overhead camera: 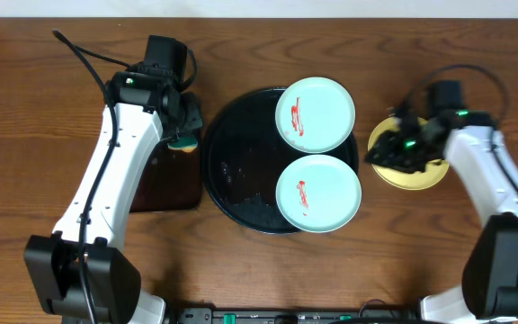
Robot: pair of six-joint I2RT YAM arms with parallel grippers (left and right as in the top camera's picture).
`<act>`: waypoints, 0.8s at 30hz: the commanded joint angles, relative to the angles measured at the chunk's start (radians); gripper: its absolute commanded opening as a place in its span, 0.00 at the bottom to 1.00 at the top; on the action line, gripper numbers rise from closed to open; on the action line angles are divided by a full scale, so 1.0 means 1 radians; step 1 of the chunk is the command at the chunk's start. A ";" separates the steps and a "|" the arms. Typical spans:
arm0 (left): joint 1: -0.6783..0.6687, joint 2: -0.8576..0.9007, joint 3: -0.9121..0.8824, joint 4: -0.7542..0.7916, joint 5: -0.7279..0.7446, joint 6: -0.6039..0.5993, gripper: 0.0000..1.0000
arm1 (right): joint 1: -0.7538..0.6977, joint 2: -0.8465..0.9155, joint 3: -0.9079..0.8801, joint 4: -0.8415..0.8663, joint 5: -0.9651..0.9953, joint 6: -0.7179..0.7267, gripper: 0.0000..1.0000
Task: Clean dirty plates on tray and stack at the side
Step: 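Move the right gripper to the front pale green plate and grip its rim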
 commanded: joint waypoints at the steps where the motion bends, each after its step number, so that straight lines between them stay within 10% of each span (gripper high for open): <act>1: 0.003 0.003 -0.005 0.000 -0.019 -0.005 0.07 | 0.113 -0.006 -0.060 0.039 0.170 0.034 0.38; 24: 0.003 0.003 -0.005 0.000 -0.019 -0.005 0.08 | 0.286 -0.014 -0.134 0.044 0.223 0.155 0.01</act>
